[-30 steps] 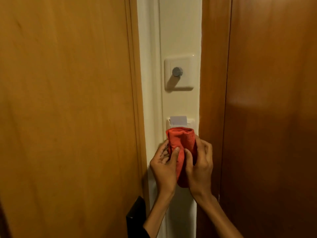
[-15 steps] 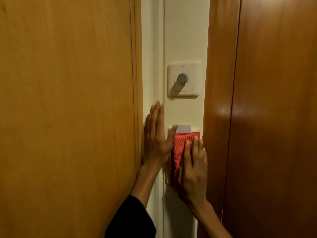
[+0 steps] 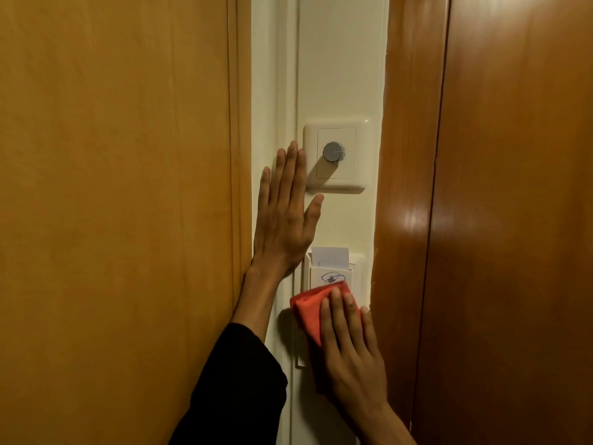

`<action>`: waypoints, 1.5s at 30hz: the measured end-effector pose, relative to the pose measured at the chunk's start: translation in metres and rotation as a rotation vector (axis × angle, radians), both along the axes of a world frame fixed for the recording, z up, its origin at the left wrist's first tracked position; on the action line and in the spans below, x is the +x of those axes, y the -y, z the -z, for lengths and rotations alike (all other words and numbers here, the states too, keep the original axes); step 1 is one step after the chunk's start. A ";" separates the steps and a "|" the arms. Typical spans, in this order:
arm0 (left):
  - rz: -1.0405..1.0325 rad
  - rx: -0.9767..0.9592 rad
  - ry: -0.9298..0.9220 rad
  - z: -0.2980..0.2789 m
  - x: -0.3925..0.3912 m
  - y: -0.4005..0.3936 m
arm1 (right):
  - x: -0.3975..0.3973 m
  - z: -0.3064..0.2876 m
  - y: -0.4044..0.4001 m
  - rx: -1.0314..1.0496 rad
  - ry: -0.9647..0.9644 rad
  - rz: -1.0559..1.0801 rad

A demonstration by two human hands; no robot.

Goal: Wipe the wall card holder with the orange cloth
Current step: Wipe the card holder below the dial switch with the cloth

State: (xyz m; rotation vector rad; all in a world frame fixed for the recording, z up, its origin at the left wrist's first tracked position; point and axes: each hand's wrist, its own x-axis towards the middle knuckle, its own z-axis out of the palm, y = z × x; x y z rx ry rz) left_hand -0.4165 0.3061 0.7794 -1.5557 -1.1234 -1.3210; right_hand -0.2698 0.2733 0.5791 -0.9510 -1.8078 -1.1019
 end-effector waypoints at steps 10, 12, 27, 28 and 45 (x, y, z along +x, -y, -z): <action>-0.021 0.036 -0.013 -0.001 0.001 -0.003 | -0.015 -0.032 0.003 0.005 -0.028 -0.069; -0.031 0.036 -0.007 -0.001 0.000 -0.001 | -0.002 -0.026 0.005 0.004 0.063 -0.031; -0.001 0.031 -0.018 0.000 0.000 0.000 | 0.007 -0.030 0.011 -0.025 -0.034 -0.026; -0.007 0.032 -0.016 0.000 0.000 0.001 | 0.009 -0.034 0.011 -0.030 -0.109 -0.049; -0.005 0.023 -0.014 -0.002 0.003 0.002 | -0.030 -0.061 0.008 -0.037 -0.357 -0.157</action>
